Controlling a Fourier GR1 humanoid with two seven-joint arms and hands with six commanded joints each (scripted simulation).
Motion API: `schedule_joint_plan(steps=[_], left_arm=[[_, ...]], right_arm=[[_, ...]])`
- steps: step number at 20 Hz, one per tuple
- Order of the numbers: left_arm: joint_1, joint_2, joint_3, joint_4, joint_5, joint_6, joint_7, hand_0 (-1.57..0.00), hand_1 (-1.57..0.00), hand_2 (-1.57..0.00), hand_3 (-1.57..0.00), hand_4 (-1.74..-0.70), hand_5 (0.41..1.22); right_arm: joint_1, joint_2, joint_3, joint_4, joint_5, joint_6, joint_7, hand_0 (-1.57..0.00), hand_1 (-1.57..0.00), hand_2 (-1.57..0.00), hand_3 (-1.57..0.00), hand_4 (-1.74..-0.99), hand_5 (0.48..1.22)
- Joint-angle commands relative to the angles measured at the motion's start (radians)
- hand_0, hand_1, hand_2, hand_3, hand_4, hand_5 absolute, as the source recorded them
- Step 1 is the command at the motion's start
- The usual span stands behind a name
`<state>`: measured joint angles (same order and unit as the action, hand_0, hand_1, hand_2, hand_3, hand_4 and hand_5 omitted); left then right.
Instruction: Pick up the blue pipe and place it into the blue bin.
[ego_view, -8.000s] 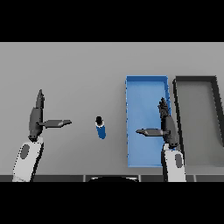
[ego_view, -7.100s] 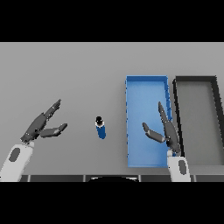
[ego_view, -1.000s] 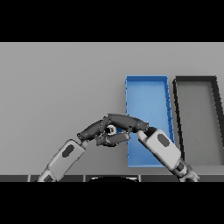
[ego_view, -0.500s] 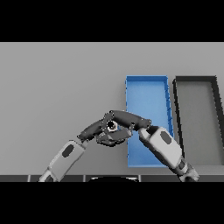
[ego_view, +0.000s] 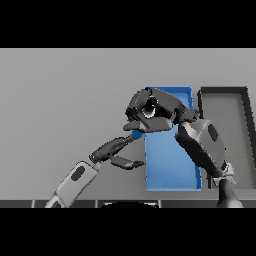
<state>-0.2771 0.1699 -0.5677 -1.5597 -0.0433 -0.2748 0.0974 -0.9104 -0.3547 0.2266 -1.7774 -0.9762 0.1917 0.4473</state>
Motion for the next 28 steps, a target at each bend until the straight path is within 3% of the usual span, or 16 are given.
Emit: schedule_joint_plan(steps=[1,3,6,12,18,22,26,27,28], left_arm=[[0.0,0.011,0.006,0.002,-0.003,0.0,-0.016,0.0,0.0,0.0,0.0,-0.91,0.502],[0.019,0.023,-0.002,-0.014,-0.007,-0.005,-0.044,0.0,0.0,0.0,0.0,-0.91,0.499],[0.013,0.027,0.009,-0.018,0.01,-0.013,-0.034,0.0,0.0,0.0,0.0,-0.91,0.491],[0.026,0.027,0.011,-0.013,0.01,-0.009,-0.022,0.0,0.0,0.0,0.0,-0.9,0.489],[0.026,0.031,0.018,-0.02,0.022,-0.012,-0.018,0.0,0.0,0.0,0.0,-0.89,0.473],[0.03,0.028,0.01,-0.017,0.014,-0.012,-0.034,0.0,0.0,0.0,0.0,-0.88,0.463],[0.027,0.022,0.014,-0.02,0.021,-0.007,-0.014,0.0,0.0,0.0,0.0,-0.88,0.46],[0.028,0.026,0.016,-0.019,0.02,-0.008,-0.017,0.0,0.0,0.0,0.0,-0.89,0.457],[0.027,0.017,0.009,-0.024,0.02,-0.007,0.0,0.0,0.0,0.0,0.0,-0.89,0.455]], right_arm=[[-0.036,-0.018,-0.015,0.027,-0.001,-0.006,-0.01,-1.57,-1.57,-1.57,-1.57,-1.72,1.127],[-0.09,-0.061,-0.053,0.074,-0.004,-0.057,-0.03,-1.57,-1.57,-1.57,-1.57,-1.727,1.113],[-0.162,-0.124,-0.092,0.228,0.061,-0.091,-0.055,-1.57,-1.57,-1.57,-1.57,-1.734,1.127],[-0.035,-0.2,-0.1,0.4,0.126,-0.126,-0.031,-1.57,-1.57,-1.57,-1.57,-1.739,1.12],[0.172,-0.209,-0.032,0.394,0.16,-0.222,0.025,-1.57,-1.57,-1.57,-1.57,-1.741,1.12],[0.29,-0.227,0.027,0.367,0.153,-0.283,0.126,-1.57,-1.57,-1.57,-1.57,-1.741,1.122],[0.369,-0.238,0.1,0.393,0.174,-0.283,0.161,-1.57,-1.57,-1.57,-1.57,-1.591,1.114],[0.379,-0.249,0.136,0.414,0.167,-0.286,0.162,-1.57,-1.57,-1.57,-1.33,-1.599,1.11],[0.363,-0.265,0.196,0.434,0.129,-0.329,0.162,-1.56,-1.46,-1.39,-1.12,-1.547,1.133]])
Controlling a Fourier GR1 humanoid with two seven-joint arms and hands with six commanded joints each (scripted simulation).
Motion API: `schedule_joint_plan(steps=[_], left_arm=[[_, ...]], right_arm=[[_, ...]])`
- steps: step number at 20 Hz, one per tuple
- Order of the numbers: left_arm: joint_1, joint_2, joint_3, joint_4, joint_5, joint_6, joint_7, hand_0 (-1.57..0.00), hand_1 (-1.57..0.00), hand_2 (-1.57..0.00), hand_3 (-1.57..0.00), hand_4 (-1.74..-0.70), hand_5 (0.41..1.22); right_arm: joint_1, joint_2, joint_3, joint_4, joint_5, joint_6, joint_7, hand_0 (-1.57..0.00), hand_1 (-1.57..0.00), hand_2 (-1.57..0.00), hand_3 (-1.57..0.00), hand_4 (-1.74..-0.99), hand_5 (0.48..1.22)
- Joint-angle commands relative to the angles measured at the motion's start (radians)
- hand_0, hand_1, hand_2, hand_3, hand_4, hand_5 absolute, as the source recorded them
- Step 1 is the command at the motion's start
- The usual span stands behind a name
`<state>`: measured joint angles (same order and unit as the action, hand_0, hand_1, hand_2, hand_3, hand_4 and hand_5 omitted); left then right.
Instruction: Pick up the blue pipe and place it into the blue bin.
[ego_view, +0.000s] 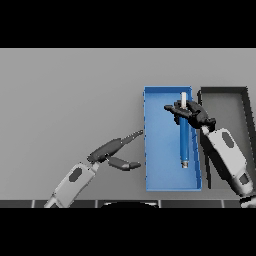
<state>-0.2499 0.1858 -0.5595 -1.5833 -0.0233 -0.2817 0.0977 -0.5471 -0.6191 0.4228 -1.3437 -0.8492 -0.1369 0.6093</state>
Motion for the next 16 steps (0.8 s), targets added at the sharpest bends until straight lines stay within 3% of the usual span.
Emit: schedule_joint_plan(steps=[1,2,4,5,7,11,14,16], left_arm=[[-0.002,0.002,0.001,0.007,-0.003,-0.001,-0.004,0.0,0.0,0.0,0.0,-0.89,0.453],[-0.008,0.002,0.005,0.013,-0.003,-0.001,-0.002,0.0,0.0,0.0,0.0,-0.89,0.454],[-0.008,0.003,0.003,0.017,-0.011,0.001,-0.018,0.0,0.0,0.0,0.0,-0.89,0.454],[-0.003,0.003,0.0,0.006,-0.009,0.002,-0.007,0.0,0.0,0.0,0.0,-0.89,0.453],[-0.008,0.002,0.003,0.01,-0.01,0.004,-0.002,0.0,0.0,0.0,0.0,-0.89,0.452],[-0.006,-0.009,-0.002,0.008,-0.014,0.012,-0.004,0.0,0.0,0.0,0.0,-0.9,0.45],[0.0,-0.007,-0.001,0.011,-0.007,0.006,-0.003,0.0,0.0,0.0,0.0,-0.91,0.455],[-0.003,-0.012,-0.001,0.012,-0.007,0.008,-0.001,0.0,0.0,0.0,0.0,-0.91,0.458]], right_arm=[[-0.023,-0.041,0.066,0.02,-0.056,-0.024,0.0,-1.31,-1.17,-1.11,-0.9,-1.503,1.15],[-0.043,-0.072,0.125,0.047,-0.111,-0.037,0.0,-1.04,-0.93,-0.89,-0.72,-1.455,1.164],[-0.078,-0.117,0.223,0.075,-0.199,-0.058,0.0,-0.67,-0.6,-0.57,-0.46,-1.338,1.157],[-0.101,-0.134,0.268,0.077,-0.206,-0.023,0.001,-0.53,-0.48,-0.46,-0.37,-1.285,1.141],[-0.131,-0.155,0.342,0.094,-0.177,0.008,0.001,-0.34,-0.31,-0.29,-0.23,-1.208,1.028],[-0.168,-0.16,0.412,0.126,-0.057,0.054,-0.025,-0.14,-0.12,-0.12,-0.1,-1.131,0.857],[-0.158,-0.146,0.424,0.141,-0.023,0.028,-0.065,-0.07,-0.06,-0.06,-0.05,-1.125,0.764],[-0.173,-0.144,0.429,0.16,-0.008,0.027,-0.053,-0.04,-0.04,-0.04,-0.03,-1.124,0.717]])
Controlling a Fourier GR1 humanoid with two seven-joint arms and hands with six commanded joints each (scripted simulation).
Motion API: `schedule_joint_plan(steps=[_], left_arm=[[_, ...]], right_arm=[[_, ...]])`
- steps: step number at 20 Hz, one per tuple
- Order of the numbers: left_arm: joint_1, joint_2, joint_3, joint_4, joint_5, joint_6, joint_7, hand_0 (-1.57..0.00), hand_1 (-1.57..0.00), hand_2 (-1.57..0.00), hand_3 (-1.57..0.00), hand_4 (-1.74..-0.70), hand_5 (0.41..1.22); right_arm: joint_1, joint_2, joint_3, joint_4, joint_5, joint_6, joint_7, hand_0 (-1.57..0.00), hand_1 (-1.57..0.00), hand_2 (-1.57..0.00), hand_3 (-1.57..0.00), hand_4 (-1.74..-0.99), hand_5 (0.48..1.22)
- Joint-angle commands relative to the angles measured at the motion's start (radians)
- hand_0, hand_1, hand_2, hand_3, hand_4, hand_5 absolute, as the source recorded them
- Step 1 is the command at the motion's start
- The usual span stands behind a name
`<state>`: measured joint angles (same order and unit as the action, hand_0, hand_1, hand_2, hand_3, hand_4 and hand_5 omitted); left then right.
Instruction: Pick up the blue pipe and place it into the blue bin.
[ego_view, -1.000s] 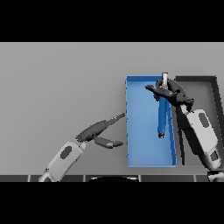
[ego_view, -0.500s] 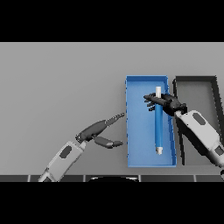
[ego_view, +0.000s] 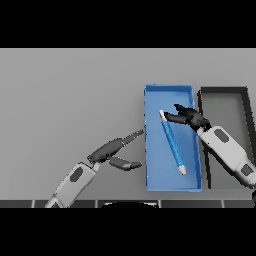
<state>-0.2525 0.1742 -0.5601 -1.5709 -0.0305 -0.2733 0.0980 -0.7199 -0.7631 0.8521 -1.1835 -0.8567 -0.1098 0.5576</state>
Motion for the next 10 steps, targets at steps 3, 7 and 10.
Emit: schedule_joint_plan(steps=[3,7,10], left_arm=[[0.003,0.009,0.004,-0.004,0.007,-0.007,-0.008,0.0,0.0,0.0,0.0,-0.92,0.462],[-0.001,0.005,0.01,0.004,0.015,-0.008,-0.002,0.0,0.0,0.0,0.0,-0.92,0.464],[-0.003,0.02,0.02,0.008,0.024,-0.02,-0.019,0.0,0.0,0.0,0.0,-0.92,0.469]], right_arm=[[0.009,0.012,-0.007,-0.003,-0.01,-0.004,-0.03,-0.02,-0.02,-0.02,-0.02,-1.119,0.695],[0.006,0.0,-0.007,0.0,-0.006,0.012,-0.03,-0.01,-0.01,-0.01,-0.01,-1.129,0.672],[0.011,0.0,-0.01,0.005,-0.015,0.039,-0.043,-0.01,-0.01,-0.01,-0.01,-1.129,0.678]])
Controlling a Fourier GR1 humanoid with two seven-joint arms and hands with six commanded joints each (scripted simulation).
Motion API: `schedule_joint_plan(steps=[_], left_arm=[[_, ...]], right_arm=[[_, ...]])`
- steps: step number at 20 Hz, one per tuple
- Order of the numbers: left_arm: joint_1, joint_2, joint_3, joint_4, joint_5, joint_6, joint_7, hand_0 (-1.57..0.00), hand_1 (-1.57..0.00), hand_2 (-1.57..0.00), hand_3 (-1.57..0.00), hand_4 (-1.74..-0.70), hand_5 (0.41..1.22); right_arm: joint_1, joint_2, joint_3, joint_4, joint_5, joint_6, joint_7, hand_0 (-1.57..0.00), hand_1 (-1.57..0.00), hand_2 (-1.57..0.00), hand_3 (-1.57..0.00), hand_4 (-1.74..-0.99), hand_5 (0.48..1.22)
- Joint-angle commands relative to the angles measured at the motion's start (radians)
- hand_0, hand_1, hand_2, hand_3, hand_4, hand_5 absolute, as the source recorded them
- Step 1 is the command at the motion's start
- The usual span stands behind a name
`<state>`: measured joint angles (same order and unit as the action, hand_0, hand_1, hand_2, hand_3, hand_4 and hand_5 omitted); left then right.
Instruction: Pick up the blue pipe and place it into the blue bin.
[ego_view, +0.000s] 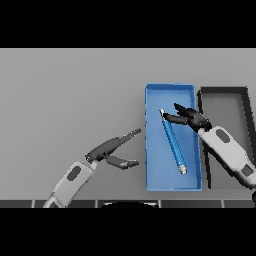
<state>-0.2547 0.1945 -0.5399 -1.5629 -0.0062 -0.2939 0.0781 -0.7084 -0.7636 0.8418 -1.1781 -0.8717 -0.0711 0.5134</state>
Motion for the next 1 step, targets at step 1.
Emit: schedule_joint_plan(steps=[1], left_arm=[[-0.003,0.0,0.001,0.003,0.002,-0.003,0.005,0.0,0.0,0.0,0.0,-0.92,0.468]], right_arm=[[-0.005,0.003,-0.004,-0.004,-0.004,-0.006,0.001,-0.01,-0.01,-0.01,-0.01,-1.129,0.677]])
